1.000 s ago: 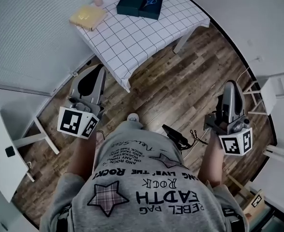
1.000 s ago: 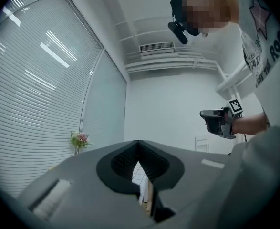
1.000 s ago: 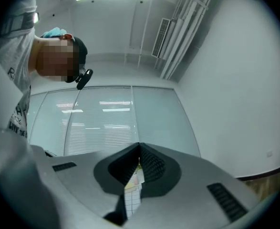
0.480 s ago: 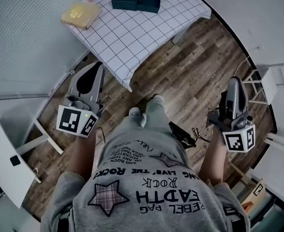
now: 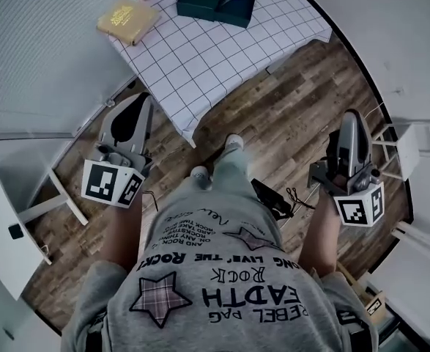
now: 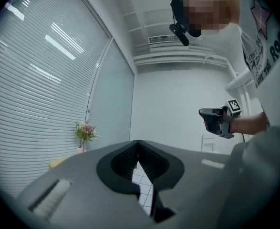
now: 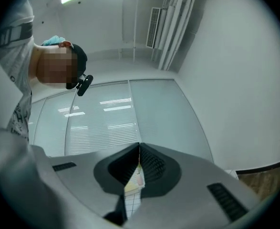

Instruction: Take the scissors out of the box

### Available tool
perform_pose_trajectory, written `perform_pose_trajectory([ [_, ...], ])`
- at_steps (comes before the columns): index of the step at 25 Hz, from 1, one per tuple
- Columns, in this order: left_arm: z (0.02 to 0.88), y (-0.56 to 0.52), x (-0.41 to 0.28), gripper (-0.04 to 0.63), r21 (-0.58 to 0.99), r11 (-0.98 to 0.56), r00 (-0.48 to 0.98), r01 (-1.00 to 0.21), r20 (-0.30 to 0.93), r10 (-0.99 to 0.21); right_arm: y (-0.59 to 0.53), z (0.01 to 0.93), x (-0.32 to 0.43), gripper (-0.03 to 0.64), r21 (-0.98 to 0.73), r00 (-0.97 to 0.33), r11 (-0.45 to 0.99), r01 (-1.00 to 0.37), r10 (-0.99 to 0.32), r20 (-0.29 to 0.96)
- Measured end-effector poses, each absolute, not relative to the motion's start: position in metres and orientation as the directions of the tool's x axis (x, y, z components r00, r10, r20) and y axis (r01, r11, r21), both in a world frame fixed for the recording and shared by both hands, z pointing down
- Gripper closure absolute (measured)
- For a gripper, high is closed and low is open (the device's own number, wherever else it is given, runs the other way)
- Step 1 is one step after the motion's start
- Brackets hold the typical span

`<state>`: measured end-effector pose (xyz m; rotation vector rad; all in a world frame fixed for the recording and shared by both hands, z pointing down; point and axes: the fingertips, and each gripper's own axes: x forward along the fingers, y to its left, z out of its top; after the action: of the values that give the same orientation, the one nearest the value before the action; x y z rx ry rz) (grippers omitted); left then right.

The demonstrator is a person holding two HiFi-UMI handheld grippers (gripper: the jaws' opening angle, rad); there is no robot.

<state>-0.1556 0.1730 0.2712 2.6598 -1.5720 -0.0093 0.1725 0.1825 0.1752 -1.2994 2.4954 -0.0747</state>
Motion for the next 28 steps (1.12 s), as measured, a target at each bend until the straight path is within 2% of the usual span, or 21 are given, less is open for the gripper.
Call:
perform_pose_trajectory([
  [15,0.250,0.093,-0.087,0.586,0.033,-0.345,0.344,-0.938,-0.020,-0.939,0.063,0.169,0.243,0.603,-0.221,-0.634,0.699,-0.680,-0.712,-0.302],
  [21,0.255,0.084,-0.061,0.586,0.024,-0.322,0.323,-0.946,0.004,-0.947,0.039,0.180,0.255,0.603,-0.236,-0.677,0.735,-0.636,-0.678,-0.286],
  [28,0.264,0.068,-0.062,0.586,0.023,-0.287,0.288,-0.958,0.049,-0.956,0.014,0.202,0.247,0.603,-0.293,-0.712,0.755,-0.587,-0.653,-0.258],
])
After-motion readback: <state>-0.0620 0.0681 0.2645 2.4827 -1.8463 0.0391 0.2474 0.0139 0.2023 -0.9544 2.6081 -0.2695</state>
